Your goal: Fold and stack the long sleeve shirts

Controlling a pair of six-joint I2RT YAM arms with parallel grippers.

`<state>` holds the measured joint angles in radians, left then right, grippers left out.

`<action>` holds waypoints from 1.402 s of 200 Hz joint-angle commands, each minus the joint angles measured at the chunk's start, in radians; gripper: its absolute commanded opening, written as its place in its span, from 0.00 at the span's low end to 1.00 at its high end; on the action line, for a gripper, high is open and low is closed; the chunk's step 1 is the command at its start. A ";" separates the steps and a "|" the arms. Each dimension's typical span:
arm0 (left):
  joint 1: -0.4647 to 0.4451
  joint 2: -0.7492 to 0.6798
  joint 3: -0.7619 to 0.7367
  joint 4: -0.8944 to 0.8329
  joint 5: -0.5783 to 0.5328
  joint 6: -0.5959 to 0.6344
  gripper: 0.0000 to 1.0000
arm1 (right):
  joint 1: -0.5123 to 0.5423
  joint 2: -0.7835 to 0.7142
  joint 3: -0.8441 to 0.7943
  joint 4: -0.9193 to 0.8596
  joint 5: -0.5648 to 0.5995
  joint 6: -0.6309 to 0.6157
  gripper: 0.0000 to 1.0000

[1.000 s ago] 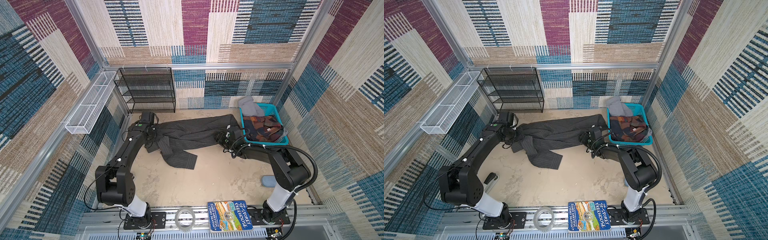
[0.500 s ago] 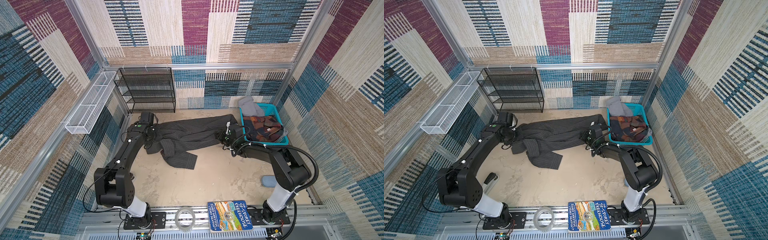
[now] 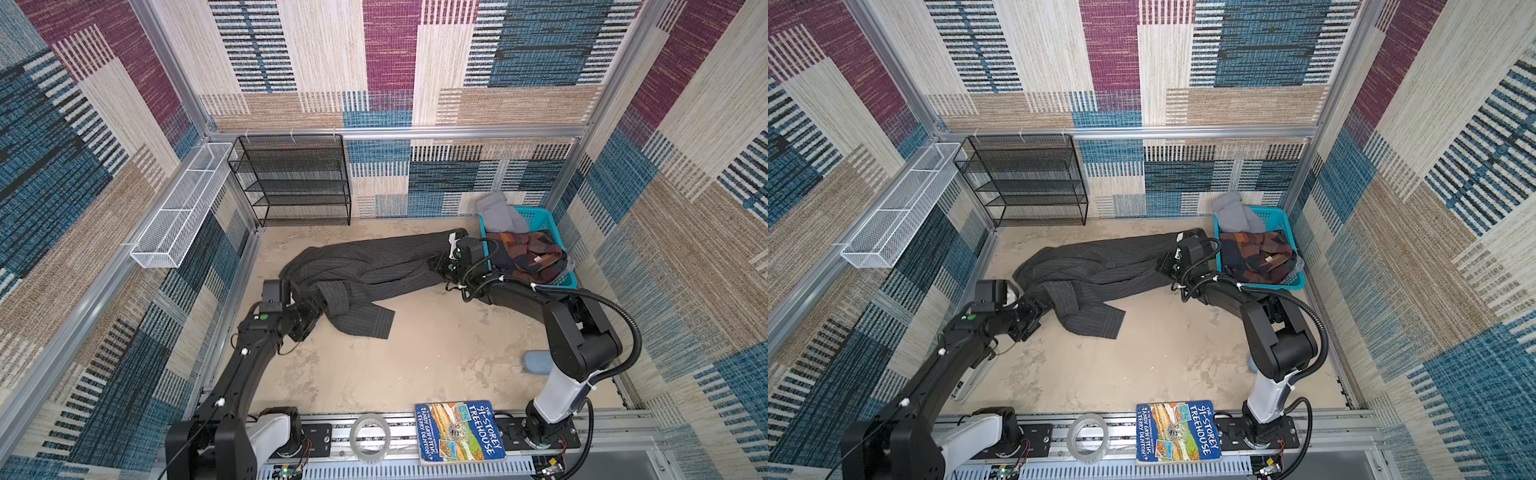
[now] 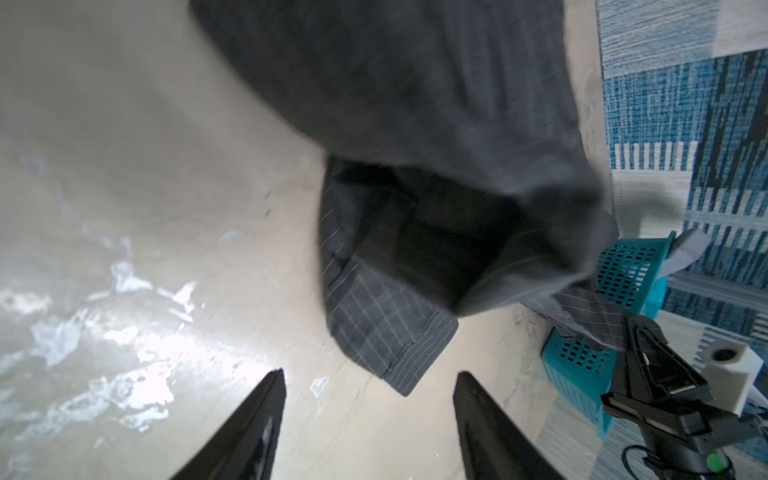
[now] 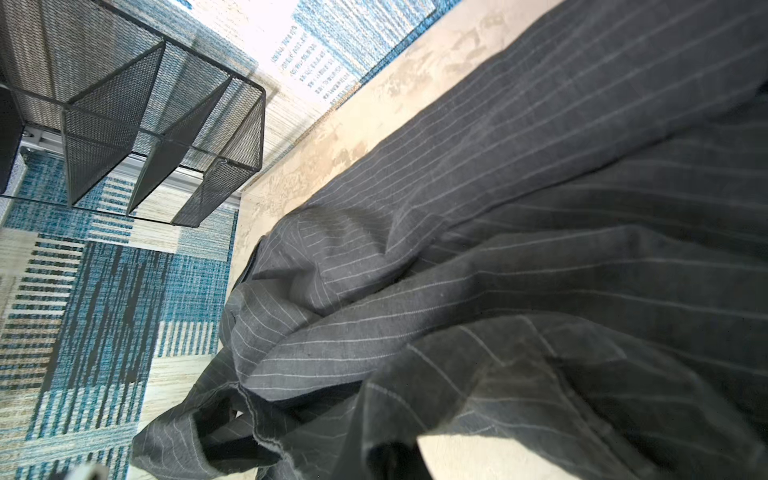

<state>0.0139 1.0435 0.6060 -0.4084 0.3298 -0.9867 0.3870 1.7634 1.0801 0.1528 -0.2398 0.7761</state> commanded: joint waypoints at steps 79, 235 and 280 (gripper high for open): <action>0.001 -0.011 -0.352 0.886 -0.207 -0.447 0.74 | -0.017 0.077 0.115 -0.045 -0.127 -0.068 0.04; 0.003 0.795 -0.261 1.684 -0.120 -0.559 0.62 | -0.027 0.078 0.182 -0.125 -0.102 -0.087 0.03; 0.004 0.610 -0.222 1.389 -0.134 -0.425 0.63 | -0.027 0.072 0.165 -0.113 -0.105 -0.080 0.03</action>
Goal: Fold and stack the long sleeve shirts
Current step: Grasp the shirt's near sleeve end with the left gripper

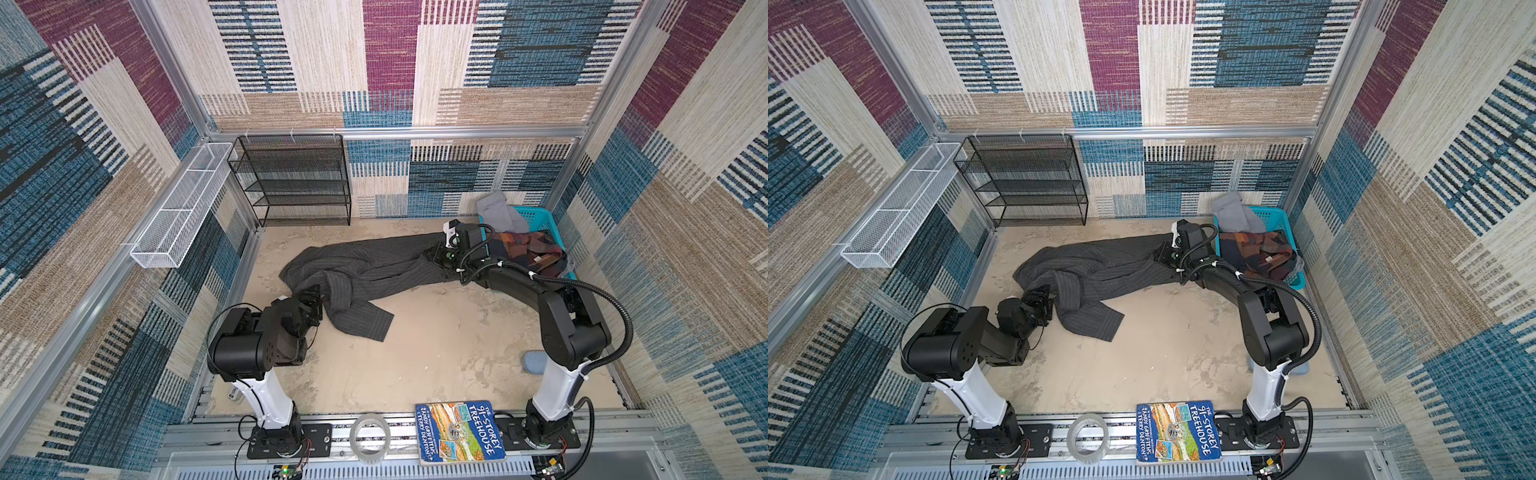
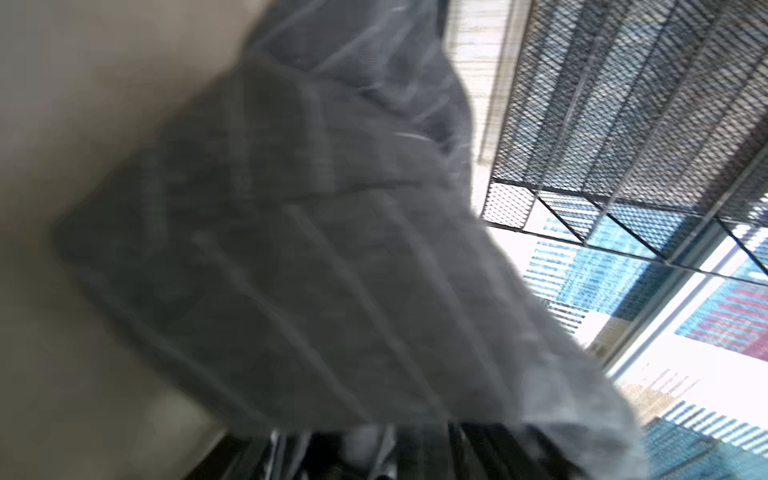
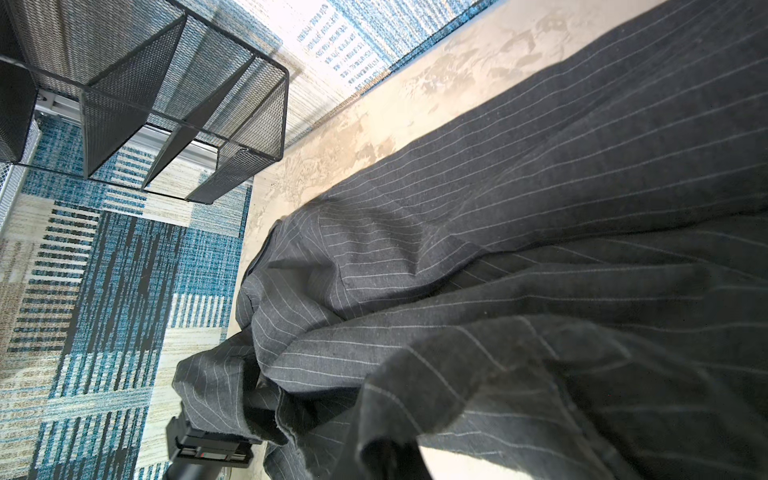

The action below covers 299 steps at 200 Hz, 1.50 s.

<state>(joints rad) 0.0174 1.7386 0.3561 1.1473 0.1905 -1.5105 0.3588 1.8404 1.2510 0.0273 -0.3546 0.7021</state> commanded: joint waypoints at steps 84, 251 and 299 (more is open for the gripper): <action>0.039 -0.300 0.139 -0.598 0.008 0.285 0.66 | 0.000 -0.027 -0.047 0.034 0.010 -0.006 0.02; 0.033 -0.215 0.158 -0.655 -0.009 0.349 0.66 | 0.001 -0.013 -0.032 0.033 0.000 -0.007 0.01; 0.039 -0.300 0.304 -0.906 -0.075 0.475 0.35 | 0.001 -0.066 -0.076 0.036 -0.007 -0.025 0.00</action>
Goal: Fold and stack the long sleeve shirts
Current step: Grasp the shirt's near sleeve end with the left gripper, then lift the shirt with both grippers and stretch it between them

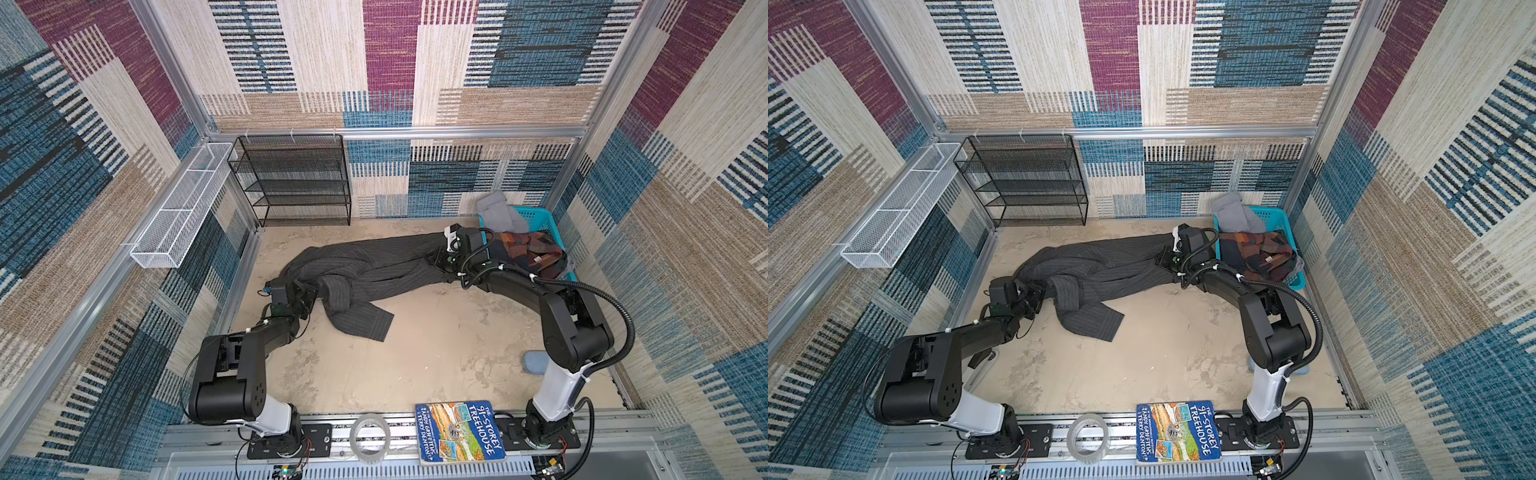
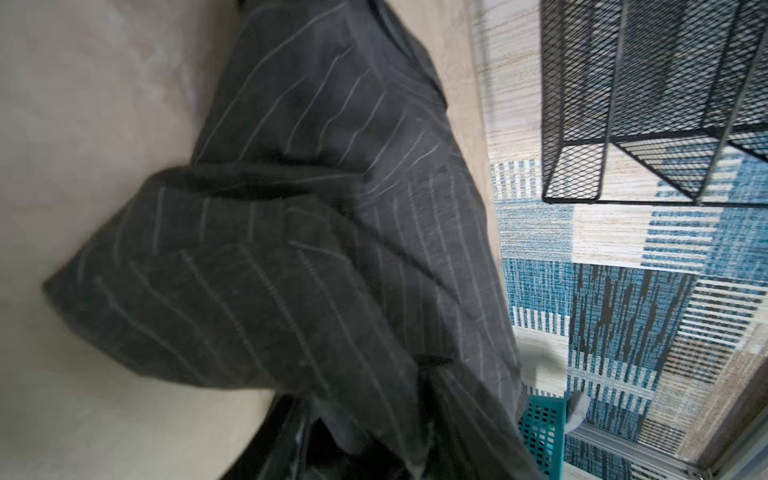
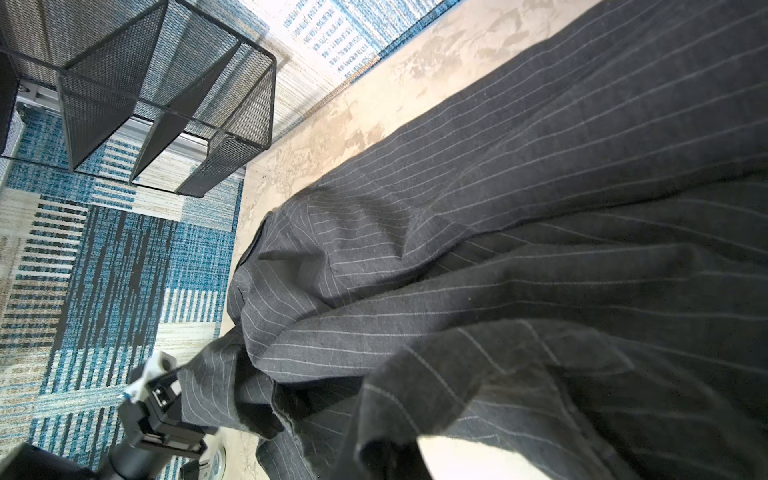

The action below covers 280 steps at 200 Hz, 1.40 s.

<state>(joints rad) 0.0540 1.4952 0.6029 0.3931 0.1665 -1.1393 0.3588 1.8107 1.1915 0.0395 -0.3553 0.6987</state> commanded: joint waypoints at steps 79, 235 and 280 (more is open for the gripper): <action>0.070 -0.329 0.195 -0.523 -0.032 0.257 0.00 | 0.000 -0.204 -0.028 -0.125 0.013 -0.119 0.00; 0.225 -0.488 0.411 -0.829 0.236 0.385 0.00 | 0.002 -0.602 -0.253 -0.271 0.060 -0.152 0.00; 0.231 -0.501 0.442 -0.823 0.264 0.373 0.00 | 0.002 -0.676 -0.308 -0.272 0.068 -0.120 0.00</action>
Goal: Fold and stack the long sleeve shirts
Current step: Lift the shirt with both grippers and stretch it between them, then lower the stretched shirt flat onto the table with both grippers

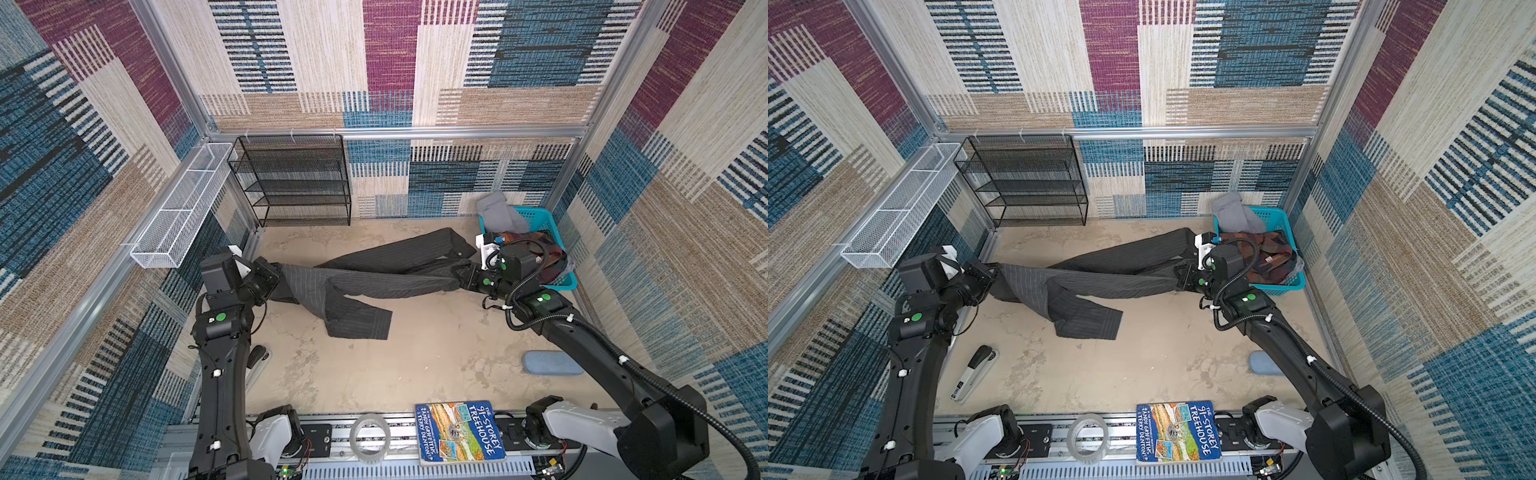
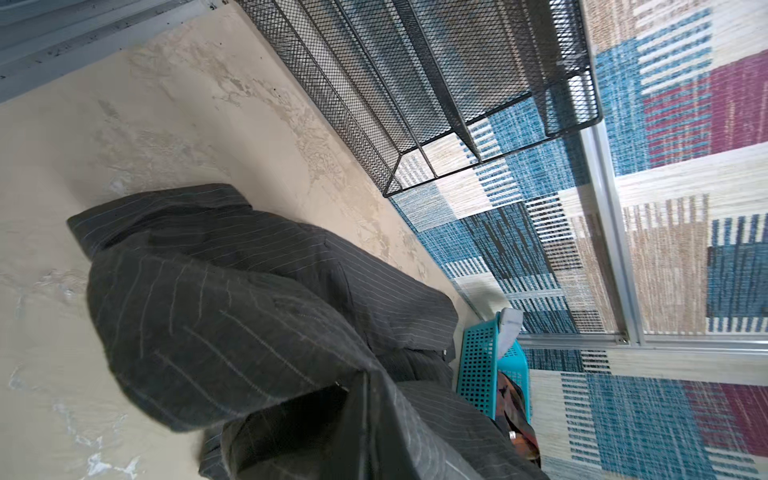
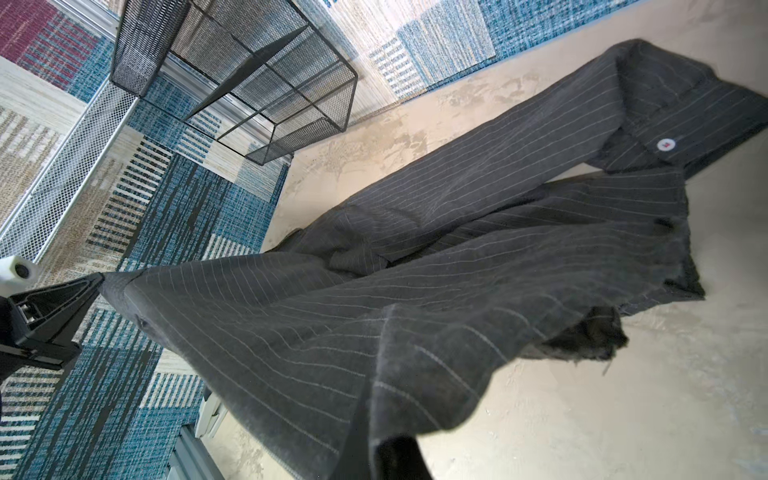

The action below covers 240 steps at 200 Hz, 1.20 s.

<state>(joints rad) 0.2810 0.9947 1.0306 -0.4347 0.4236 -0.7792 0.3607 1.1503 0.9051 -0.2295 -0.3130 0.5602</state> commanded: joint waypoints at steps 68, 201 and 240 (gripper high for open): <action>-0.004 0.316 0.203 0.207 0.027 -0.050 0.00 | -0.047 0.415 0.410 0.153 -0.008 -0.109 0.00; -0.043 0.133 0.309 0.027 0.070 0.054 0.00 | -0.087 0.153 0.286 0.154 -0.174 -0.258 0.00; -0.042 -0.126 0.007 -0.119 -0.074 0.112 0.00 | -0.085 -0.094 -0.141 0.090 -0.204 -0.159 0.00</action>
<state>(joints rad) 0.2359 0.9749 1.1259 -0.4782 0.4595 -0.7322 0.2745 1.1671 0.8940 -0.1417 -0.4740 0.3271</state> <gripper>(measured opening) 0.051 0.054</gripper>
